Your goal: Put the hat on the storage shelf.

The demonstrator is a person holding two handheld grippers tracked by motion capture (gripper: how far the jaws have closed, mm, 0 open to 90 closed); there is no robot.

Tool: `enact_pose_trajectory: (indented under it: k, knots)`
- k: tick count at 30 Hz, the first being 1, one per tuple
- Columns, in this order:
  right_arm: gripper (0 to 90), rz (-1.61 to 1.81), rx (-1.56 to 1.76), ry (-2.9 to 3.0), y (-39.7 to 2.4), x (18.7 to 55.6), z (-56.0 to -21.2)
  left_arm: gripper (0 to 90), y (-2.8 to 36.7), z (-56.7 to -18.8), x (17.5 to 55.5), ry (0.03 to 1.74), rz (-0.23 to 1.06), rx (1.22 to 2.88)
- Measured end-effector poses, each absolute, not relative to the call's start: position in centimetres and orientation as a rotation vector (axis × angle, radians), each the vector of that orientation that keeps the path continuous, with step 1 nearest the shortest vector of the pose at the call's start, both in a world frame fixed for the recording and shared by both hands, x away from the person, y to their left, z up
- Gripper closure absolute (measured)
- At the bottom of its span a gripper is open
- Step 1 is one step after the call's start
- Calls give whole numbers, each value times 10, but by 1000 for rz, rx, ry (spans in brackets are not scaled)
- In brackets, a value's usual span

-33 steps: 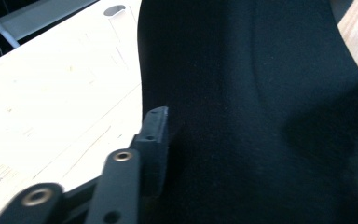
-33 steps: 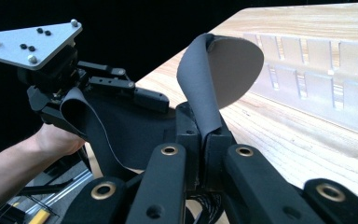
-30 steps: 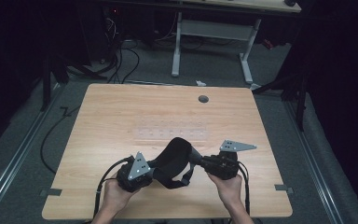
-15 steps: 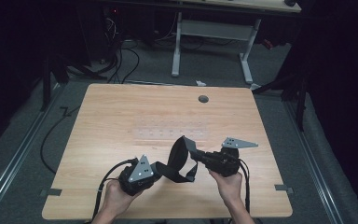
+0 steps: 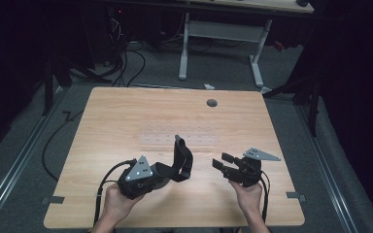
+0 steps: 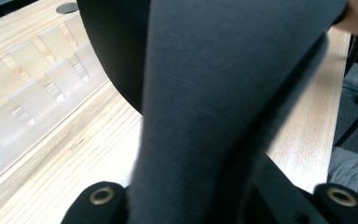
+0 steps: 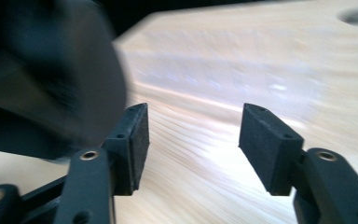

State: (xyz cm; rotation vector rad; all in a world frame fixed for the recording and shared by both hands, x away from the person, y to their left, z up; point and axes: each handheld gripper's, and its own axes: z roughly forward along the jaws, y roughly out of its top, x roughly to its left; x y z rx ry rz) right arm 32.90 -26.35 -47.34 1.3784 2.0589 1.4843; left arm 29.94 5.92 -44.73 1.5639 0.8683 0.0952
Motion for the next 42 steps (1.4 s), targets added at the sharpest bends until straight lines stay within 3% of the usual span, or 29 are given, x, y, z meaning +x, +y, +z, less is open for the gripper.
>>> enact_pose_trajectory:
  k: [11, 18, 42]
  knots:
    - [360, 985, 1462, 2044, -272, 336, -519, 855, 70, -442, 311, 937, 82, 1488]
    - [348, 853, 1472, 2050, -273, 341, -528, 856, 82, -438, 318, 964, 92, 1432]
    - [326, 859, 1482, 2034, -273, 340, -531, 856, 111, -415, 350, 1030, 144, 1321]
